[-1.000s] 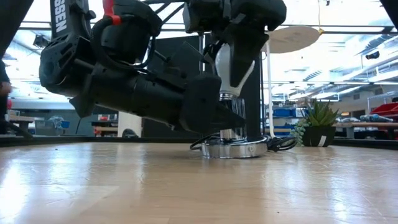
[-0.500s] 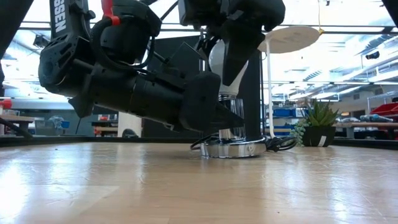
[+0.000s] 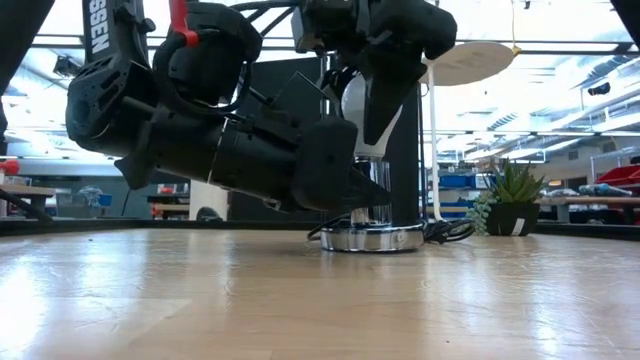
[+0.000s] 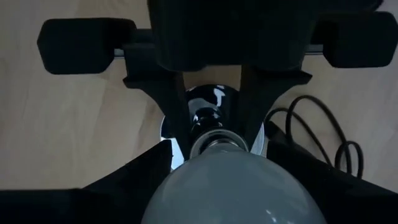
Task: Screw lightbulb
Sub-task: Insert the lightbulb into the silver lamp
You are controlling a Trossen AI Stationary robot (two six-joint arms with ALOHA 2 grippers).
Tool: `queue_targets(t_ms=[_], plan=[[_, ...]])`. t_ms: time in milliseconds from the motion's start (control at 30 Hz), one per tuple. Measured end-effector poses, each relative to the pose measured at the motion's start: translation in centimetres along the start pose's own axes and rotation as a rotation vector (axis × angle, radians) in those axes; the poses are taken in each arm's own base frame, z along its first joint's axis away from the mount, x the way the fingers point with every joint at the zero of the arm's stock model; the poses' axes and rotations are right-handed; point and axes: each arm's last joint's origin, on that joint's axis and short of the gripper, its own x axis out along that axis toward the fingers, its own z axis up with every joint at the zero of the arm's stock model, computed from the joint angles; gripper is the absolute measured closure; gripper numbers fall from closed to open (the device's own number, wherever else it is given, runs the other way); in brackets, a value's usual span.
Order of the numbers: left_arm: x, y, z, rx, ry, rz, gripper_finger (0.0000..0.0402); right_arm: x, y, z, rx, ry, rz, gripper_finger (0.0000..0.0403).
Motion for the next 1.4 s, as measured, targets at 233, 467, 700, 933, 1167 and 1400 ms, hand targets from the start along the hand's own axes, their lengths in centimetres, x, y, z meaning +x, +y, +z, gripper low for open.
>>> queue_targets(t_ms=[233,467,700,933,1167,1400], plan=[[-0.1,0.0,-0.1,0.003,0.006,-0.007,0.0219,1.0,0.1,-0.1,-0.041,-0.014,0.014,0.0135],[-0.1,0.0,-0.1,0.005,0.010,-0.006,0.0219,1.4,0.0,-0.1,-0.051,-0.048,-0.005,0.0135],[-0.1,0.0,-0.2,-0.002,0.012,-0.003,0.0219,1.4,0.0,0.0,-0.019,-0.050,-0.012,0.0135],[-0.1,0.0,-0.2,-0.013,0.012,0.006,0.0219,1.5,0.1,0.1,0.151,-0.047,-0.070,0.0135],[0.0,0.1,-0.2,-0.020,0.010,0.025,0.0219,1.6,0.4,0.2,0.450,-0.060,-0.161,0.0135],[-0.1,0.0,-0.2,-0.020,0.010,0.023,0.0219,1.6,0.3,0.1,0.743,-0.086,-0.188,0.0135]])
